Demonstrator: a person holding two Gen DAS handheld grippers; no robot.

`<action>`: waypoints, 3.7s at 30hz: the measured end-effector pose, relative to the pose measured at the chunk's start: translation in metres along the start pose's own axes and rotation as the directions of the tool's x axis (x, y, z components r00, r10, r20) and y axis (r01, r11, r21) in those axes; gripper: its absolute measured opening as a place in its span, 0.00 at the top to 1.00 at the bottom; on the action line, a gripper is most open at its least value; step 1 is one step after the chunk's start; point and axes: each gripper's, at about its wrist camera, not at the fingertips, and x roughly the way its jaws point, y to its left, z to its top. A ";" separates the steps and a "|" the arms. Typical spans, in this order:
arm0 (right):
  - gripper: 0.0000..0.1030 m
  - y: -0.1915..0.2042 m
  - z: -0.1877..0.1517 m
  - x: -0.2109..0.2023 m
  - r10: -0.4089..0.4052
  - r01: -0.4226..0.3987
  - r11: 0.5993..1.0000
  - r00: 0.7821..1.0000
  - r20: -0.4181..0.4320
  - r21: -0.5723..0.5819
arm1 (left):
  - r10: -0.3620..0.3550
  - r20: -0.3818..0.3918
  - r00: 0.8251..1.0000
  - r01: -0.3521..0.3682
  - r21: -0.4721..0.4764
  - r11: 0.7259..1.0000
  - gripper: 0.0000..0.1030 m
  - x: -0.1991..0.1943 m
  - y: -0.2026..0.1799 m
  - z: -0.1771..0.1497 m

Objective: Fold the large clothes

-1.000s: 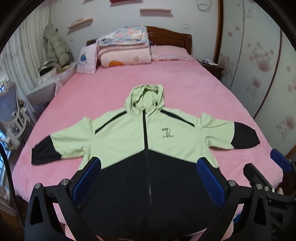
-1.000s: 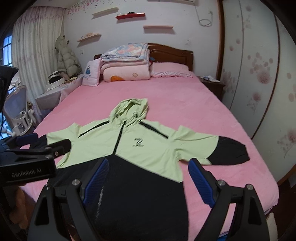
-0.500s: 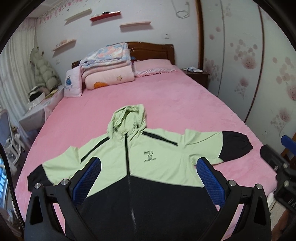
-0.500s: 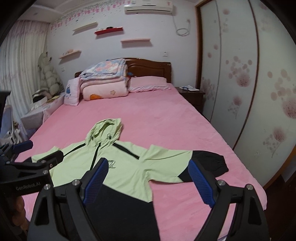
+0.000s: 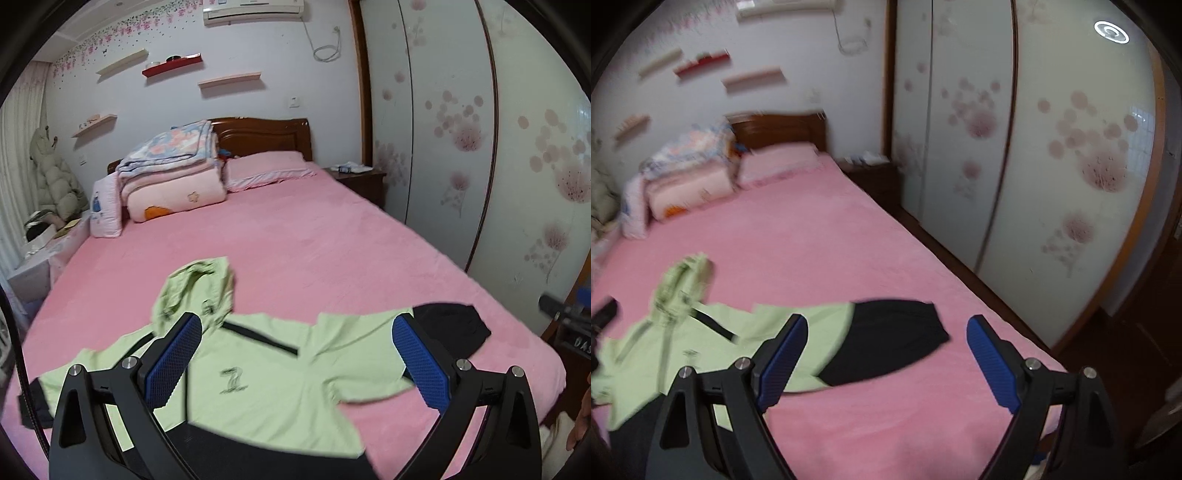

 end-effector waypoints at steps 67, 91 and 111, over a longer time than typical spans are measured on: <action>0.43 0.302 -0.181 0.055 0.450 -0.543 0.749 0.838 -0.309 -0.380 | -0.357 -0.406 0.841 0.168 -0.431 0.886 0.01 0.171 0.208 -0.206; 0.43 0.172 -0.171 0.130 0.425 -0.426 0.902 0.840 -0.336 0.076 | -0.322 -0.303 0.897 0.226 -0.313 0.923 0.93 0.179 0.153 -0.081; 0.97 0.228 -0.143 0.169 0.291 -0.314 0.949 0.918 -0.270 -0.042 | -0.072 -0.234 0.970 0.012 -0.248 0.969 0.93 0.125 0.269 -0.033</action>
